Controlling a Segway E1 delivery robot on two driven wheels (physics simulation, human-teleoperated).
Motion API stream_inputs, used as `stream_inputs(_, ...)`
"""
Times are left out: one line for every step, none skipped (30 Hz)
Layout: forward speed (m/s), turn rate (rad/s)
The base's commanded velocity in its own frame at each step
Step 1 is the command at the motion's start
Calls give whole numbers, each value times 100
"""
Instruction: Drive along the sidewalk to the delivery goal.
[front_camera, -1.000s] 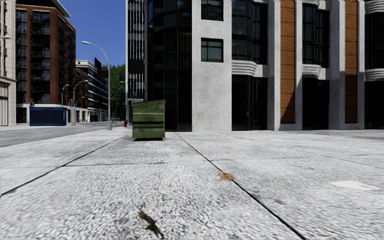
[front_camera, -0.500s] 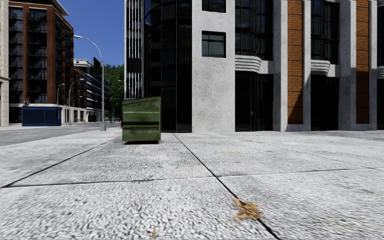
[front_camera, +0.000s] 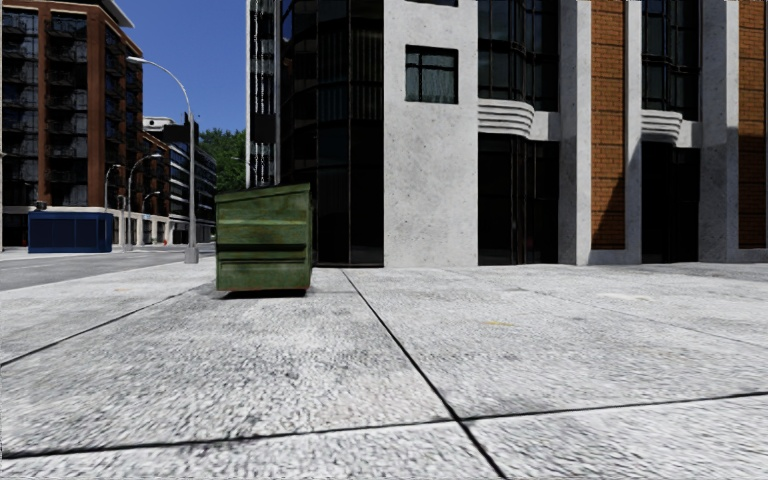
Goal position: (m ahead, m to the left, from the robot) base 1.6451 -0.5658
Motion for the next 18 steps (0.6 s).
stream_inputs(200, 0)
stream_inputs(200, 0)
stream_inputs(200, 0)
stream_inputs(200, 0)
stream_inputs(200, 0)
stream_inputs(200, 0)
stream_inputs(200, 0)
stream_inputs(200, 0)
stream_inputs(200, 0)
stream_inputs(198, -14)
stream_inputs(185, -24)
stream_inputs(185, -24)
stream_inputs(172, -26)
stream_inputs(164, -27)
stream_inputs(158, -27)
stream_inputs(149, -27)
stream_inputs(149, -27)
stream_inputs(138, -27)
